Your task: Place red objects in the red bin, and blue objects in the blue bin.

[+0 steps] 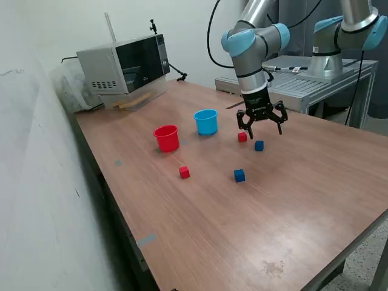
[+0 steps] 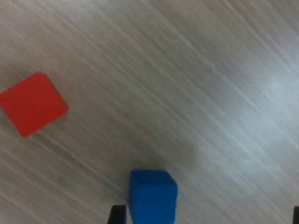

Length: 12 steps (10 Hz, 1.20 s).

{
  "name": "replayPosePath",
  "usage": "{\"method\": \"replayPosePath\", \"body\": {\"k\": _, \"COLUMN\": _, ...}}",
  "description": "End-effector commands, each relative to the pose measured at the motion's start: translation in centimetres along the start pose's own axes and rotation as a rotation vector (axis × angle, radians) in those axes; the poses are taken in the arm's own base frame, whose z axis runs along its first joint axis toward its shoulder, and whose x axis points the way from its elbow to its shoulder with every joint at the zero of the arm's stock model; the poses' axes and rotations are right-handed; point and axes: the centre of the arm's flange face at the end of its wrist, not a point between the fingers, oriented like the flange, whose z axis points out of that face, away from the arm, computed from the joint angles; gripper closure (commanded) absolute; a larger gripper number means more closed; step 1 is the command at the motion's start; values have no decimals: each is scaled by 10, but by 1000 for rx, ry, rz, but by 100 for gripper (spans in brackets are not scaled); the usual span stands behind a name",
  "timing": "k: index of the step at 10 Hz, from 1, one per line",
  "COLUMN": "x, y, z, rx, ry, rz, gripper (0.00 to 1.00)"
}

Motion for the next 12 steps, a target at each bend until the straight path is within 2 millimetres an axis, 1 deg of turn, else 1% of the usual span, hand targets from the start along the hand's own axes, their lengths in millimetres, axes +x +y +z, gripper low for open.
{"method": "replayPosePath", "body": {"k": 1, "x": -16, "y": -1, "z": 8, "rx": -26, "ry": -17, "rz": 18, "gripper": 0}}
{"method": "replayPosePath", "body": {"k": 2, "x": -22, "y": -2, "z": 6, "rx": -42, "ry": -29, "rz": 25, "gripper": 0}}
{"method": "replayPosePath", "body": {"k": 4, "x": -41, "y": -11, "z": 1, "rx": -59, "ry": -37, "rz": 56, "gripper": 0}}
{"method": "replayPosePath", "body": {"k": 5, "x": -43, "y": -10, "z": 1, "rx": -70, "ry": -29, "rz": 59, "gripper": 0}}
{"method": "replayPosePath", "body": {"k": 6, "x": -48, "y": -12, "z": -2, "rx": -88, "ry": -42, "rz": 63, "gripper": 0}}
{"method": "replayPosePath", "body": {"k": 7, "x": -49, "y": -12, "z": -2, "rx": -94, "ry": -45, "rz": 65, "gripper": 0}}
{"method": "replayPosePath", "body": {"k": 9, "x": -51, "y": -13, "z": 8, "rx": -84, "ry": -36, "rz": 67, "gripper": 0}}
{"method": "replayPosePath", "body": {"k": 12, "x": -48, "y": -17, "z": 14, "rx": -76, "ry": -31, "rz": 68, "gripper": 0}}
